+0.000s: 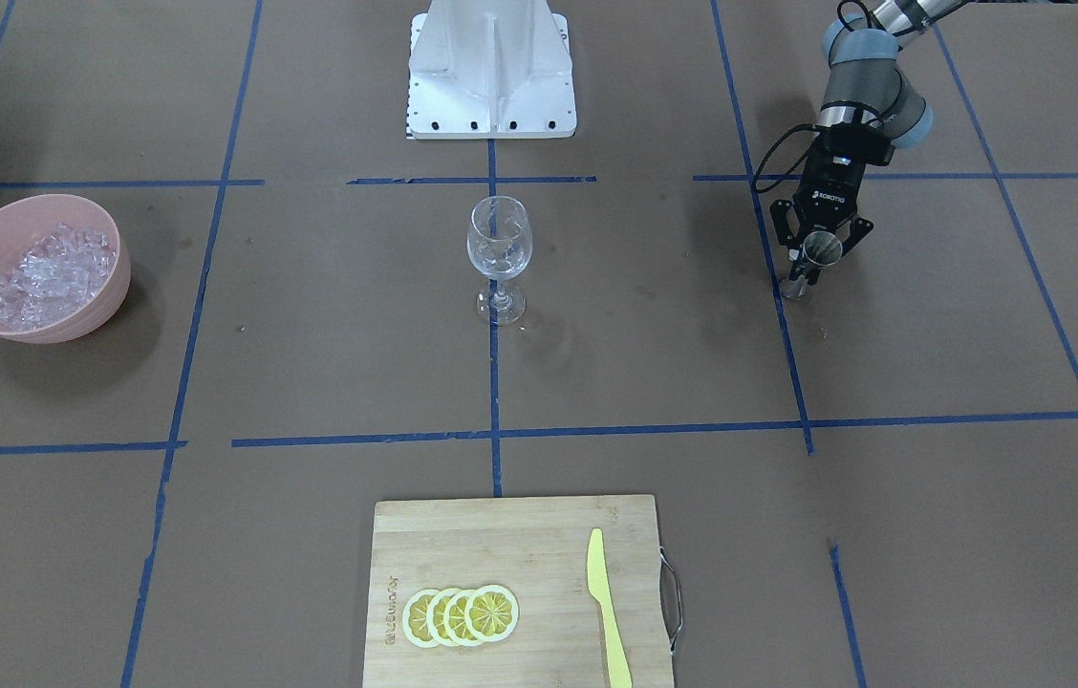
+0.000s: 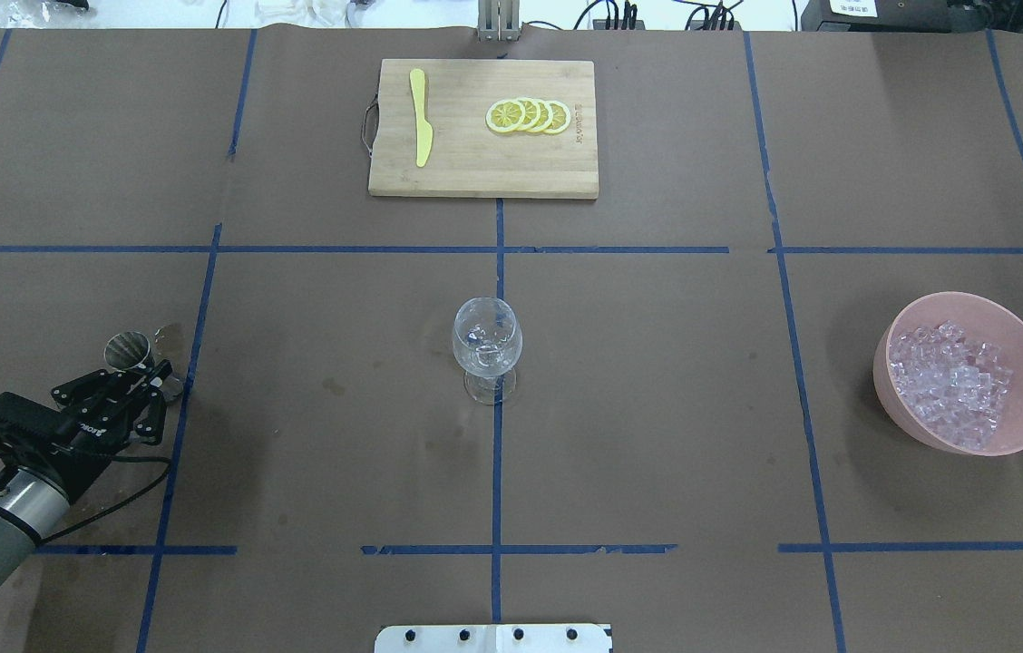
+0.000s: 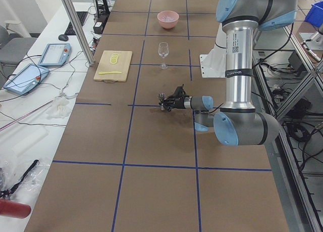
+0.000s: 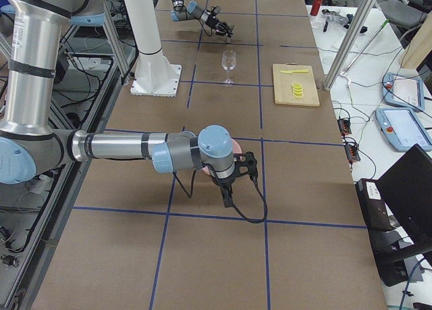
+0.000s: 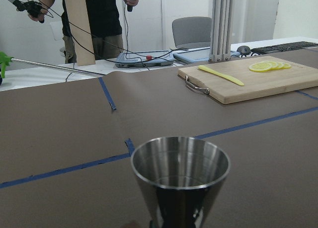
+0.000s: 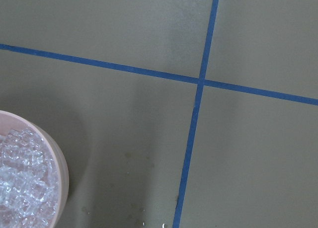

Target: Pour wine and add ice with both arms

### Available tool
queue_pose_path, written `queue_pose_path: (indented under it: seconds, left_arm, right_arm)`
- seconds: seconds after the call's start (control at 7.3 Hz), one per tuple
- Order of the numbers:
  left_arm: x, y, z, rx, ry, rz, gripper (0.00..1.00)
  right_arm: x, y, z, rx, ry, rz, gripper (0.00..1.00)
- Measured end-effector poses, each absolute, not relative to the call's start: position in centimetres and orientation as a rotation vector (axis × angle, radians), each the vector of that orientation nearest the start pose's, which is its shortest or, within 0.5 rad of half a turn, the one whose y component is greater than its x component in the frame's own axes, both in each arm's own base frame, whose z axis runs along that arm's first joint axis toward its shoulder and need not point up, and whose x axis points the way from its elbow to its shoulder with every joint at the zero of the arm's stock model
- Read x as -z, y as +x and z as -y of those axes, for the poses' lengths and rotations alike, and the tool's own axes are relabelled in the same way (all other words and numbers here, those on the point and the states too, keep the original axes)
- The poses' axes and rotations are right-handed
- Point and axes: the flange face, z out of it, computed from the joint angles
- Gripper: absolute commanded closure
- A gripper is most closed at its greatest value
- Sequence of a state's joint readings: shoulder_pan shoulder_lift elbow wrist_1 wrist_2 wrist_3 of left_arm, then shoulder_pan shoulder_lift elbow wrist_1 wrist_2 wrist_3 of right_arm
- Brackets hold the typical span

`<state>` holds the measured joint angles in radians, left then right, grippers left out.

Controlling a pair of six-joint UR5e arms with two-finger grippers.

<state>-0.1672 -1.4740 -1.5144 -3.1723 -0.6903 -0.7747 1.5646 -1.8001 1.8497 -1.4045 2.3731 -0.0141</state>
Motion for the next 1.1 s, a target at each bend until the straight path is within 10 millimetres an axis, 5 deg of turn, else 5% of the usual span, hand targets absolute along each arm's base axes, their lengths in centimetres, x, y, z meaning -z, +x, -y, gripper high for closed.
queue_pose_path:
  seconds: [0.14,0.41,0.68,1.1]
  left_arm:
    - [-55.60,38.16,27.68,0.125,1.233,-0.840,0.69]
    - [-55.66,38.29,27.51,0.119,1.231,-0.842,0.26]
    - [-55.54,38.25,27.43,0.125,1.229,-0.854,0.03]
    - [-54.75,37.95,27.42,0.146,1.236,-0.879,0.01]
  right_arm:
    - [-60.21,5.92,40.69,0.105,0.209,0.798,0.00]
    - [-60.15,6.00,40.63,0.103,0.211,0.798,0.00]
    - [-60.03,6.12,40.55,0.101,0.213,0.798,0.00]
    - [-59.93,6.35,40.23,0.097,0.216,0.797,0.00]
